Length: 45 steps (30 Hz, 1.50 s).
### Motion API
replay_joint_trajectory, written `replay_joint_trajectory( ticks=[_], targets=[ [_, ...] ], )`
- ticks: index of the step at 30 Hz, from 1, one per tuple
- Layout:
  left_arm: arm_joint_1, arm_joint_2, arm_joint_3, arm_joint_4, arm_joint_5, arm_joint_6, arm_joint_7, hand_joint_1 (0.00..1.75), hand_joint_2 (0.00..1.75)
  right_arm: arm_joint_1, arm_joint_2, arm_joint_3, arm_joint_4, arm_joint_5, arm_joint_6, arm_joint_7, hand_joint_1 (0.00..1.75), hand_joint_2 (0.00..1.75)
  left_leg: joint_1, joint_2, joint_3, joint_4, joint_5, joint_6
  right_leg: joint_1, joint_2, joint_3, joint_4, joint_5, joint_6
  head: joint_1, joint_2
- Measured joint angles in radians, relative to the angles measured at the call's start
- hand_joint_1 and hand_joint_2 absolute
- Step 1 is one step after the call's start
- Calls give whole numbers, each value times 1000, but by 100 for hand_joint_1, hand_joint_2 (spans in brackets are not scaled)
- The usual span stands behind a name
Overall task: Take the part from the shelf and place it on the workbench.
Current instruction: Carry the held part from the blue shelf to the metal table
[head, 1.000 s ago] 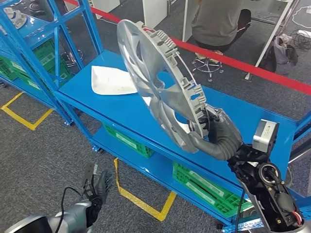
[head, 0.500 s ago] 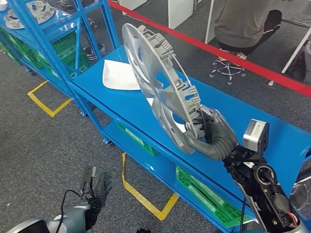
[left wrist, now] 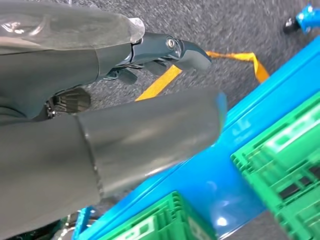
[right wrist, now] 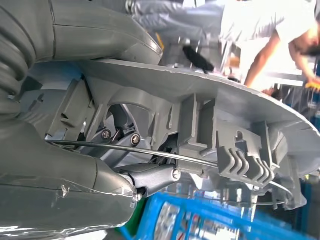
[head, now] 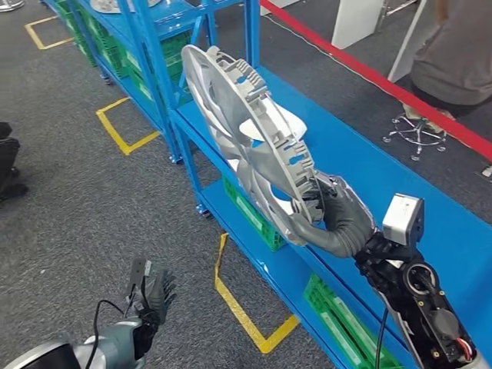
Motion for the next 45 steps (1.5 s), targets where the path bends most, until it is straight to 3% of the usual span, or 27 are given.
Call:
replay_joint_trajectory(
  ticks=[1, 2, 3, 4, 6, 8, 10, 12, 14, 16, 17, 18, 19, 21, 23, 25, 27, 29, 31, 32, 33, 35, 37, 39, 41, 43, 45],
  targets=[
    [0, -1, 0, 0, 0, 0, 0, 0, 0, 1, 0, 0, 1, 2, 0, 0, 175, 175, 0, -16, 1, 0, 0, 0, -1, 6, -33, 58, -15, 2, 2, 0],
    [0, -2, 0, 0, 0, 0, 0, 0, 0, 2, -1, 0, 2, 3, 0, 1, 175, 175, 1, -33, 2, 1, -1, 0, -1, 8, -51, 81, -9, 3, 3, 0],
    [1, -3, 0, 0, 0, 0, 0, 0, 0, 2, -1, 0, 3, 4, 1, 2, 175, 175, 1, -50, 4, 1, -2, -1, -1, 9, -48, 58, 19, 3, 3, 0],
    [2, -4, 0, 0, 0, 0, 0, 0, 0, 2, -1, 0, 4, 4, 1, 2, 175, 175, 2, -67, 7, 2, -3, -2, -2, 17, -28, -2, 63, 1, 4, 0],
    [1, -6, 0, 0, 0, 0, 0, 0, 0, 1, -1, 0, 5, 4, 3, 2, 175, 175, 4, -98, 9, 5, -7, -9, -9, 61, 33, -150, 140, -2, 5, 0],
    [1, -6, 0, 0, 0, 0, -1, 0, 0, -1, -1, 0, 6, 4, 5, 1, 175, 175, 7, -121, 3, 7, -6, -18, -12, 93, 67, -222, 159, -6, 5, 0],
    [5, -3, 0, 1, -1, 2, -1, 0, 0, -2, -1, 0, 8, 5, 7, 2, 175, 175, 10, -141, -4, 4, -1, -30, -10, 80, 76, -233, 157, -15, 6, 0],
    [8, -2, 0, 1, -3, 4, -3, 0, 0, -4, -1, 0, 10, 6, 8, 3, 175, 175, 7, -101, -17, 27, -16, -41, -11, 56, 84, -245, 162, -26, 2, 0],
    [5, -3, 0, 2, -4, 5, -5, 0, 0, -9, -1, 0, 11, 6, 9, 1, 175, 175, 4, -33, -70, 130, -67, -48, -11, 30, 90, -254, 163, -35, -7, 0],
    [2, -3, 0, 2, -4, 6, -6, 0, 0, -11, -1, 0, 15, 6, 9, 0, 175, 175, 8, -10, -144, 265, -114, -55, -9, 3, 90, -254, 161, -40, -11, 0],
    [3, -4, 0, 2, -4, 6, -6, 0, 0, -11, -1, 0, 17, 6, 9, 0, 175, 175, 10, -7, -163, 295, -116, -57, -9, -10, 91, -254, 159, -40, -12, 0],
    [4, -4, 0, 2, -4, 6, -6, 0, 0, -11, -1, 0, 20, 6, 9, 1, 175, 175, 11, -4, -162, 285, -98, -59, -9, -23, 91, -254, 157, -40, -14, 0],
    [4, -4, 0, 2, -4, 6, -6, 0, 0, -11, -1, 0, 21, 6, 10, 1, 175, 175, 12, 2, -137, 232, -66, -59, -9, -35, 93, -254, 155, -39, -15, 0],
    [2, -2, 0, 2, -4, 6, -7, 0, 0, -12, -1, 0, 23, 6, 10, 1, 175, 175, 8, 35, -58, 80, -1, -54, -6, -56, 99, -254, 149, -32, -20, 0],
    [-1, -1, 0, 2, -1, 6, -9, 0, 0, -14, -1, 0, 25, 6, 7, 1, 175, 175, 0, 52, -16, -2, 20, -42, -1, -73, 104, -254, 141, -22, -19, 0],
    [-1, 0, 0, 2, 4, 5, -11, 0, 0, -17, -1, -1, 28, 4, 6, 1, 175, 175, -3, 33, -13, -10, 17, -29, 1, -90, 111, -256, 135, -12, -14, 0],
    [1, 1, 0, 2, 8, 2, -12, 0, 0, -17, -1, -1, 31, 3, 6, 2, 175, 175, 2, 14, -6, -14, 17, -18, -3, -76, 107, -236, 116, -1, -11, 0],
    [-1, 1, 0, 2, 9, 0, -13, 0, 0, -18, -2, -1, 34, 2, 6, 1, 175, 175, 8, -4, 1, -17, 17, -8, -8, -28, 62, -138, 65, 5, -2, 0],
    [-2, 1, 0, 2, 9, -2, -13, 0, 0, -17, -2, -1, 39, 1, 6, 0, 175, 175, 8, -26, 2, -16, 15, -3, -8, 2, -13, 9, 10, 8, 6, 0],
    [-2, 0, 0, 2, 8, -3, -13, 0, 0, -17, -2, -1, 42, 1, 6, 0, 175, 175, 7, -39, 3, -16, 15, -3, -8, 6, -41, 54, 3, 8, 6, 0],
    [-1, 0, 0, 2, 8, -3, -13, 0, 0, -16, -3, -1, 45, 1, 6, 1, 175, 175, 7, -54, 4, -15, 14, -3, -8, 8, -50, 57, 18, 7, 7, 0],
    [0, -1, 0, 2, 8, -3, -13, 0, 0, -16, -3, -1, 49, 1, 6, 2, 175, 175, 7, -83, 7, -12, 11, -5, -9, 23, -12, -55, 100, 0, 8, 0],
    [0, -4, 0, 2, 9, -3, -12, 0, 0, -19, -3, -1, 50, 1, 5, 2, 175, 175, 7, -109, 6, -6, 7, -11, -13, 66, 48, -192, 160, -8, 8, 0],
    [1, -4, 0, 2, 10, -3, -11, 0, 0, -21, -3, -1, 51, 1, 4, 2, 175, 175, 11, -130, -1, -5, 9, -21, -13, 87, 75, -241, 166, -12, 7, 0],
    [6, -3, 0, 2, 9, 2, -12, 0, 0, -22, -3, -1, 53, 3, -1, 4, 175, 175, 15, -144, -7, -5, 11, -32, -13, 66, 84, -250, 166, -17, 7, 0],
    [8, -2, 0, 3, 1, 9, -16, 0, 0, -24, -3, -1, 55, 3, -5, 6, 175, 175, 11, -99, -26, 33, -13, -43, -17, 42, 93, -263, 171, -27, 0, 0],
    [5, -2, 0, 3, -11, 20, -19, 0, 0, -26, -3, -1, 56, 4, -10, 5, 175, 175, 9, -31, -88, 155, -71, -53, -17, 16, 98, -269, 172, -33, -7, 0]
  ],
)
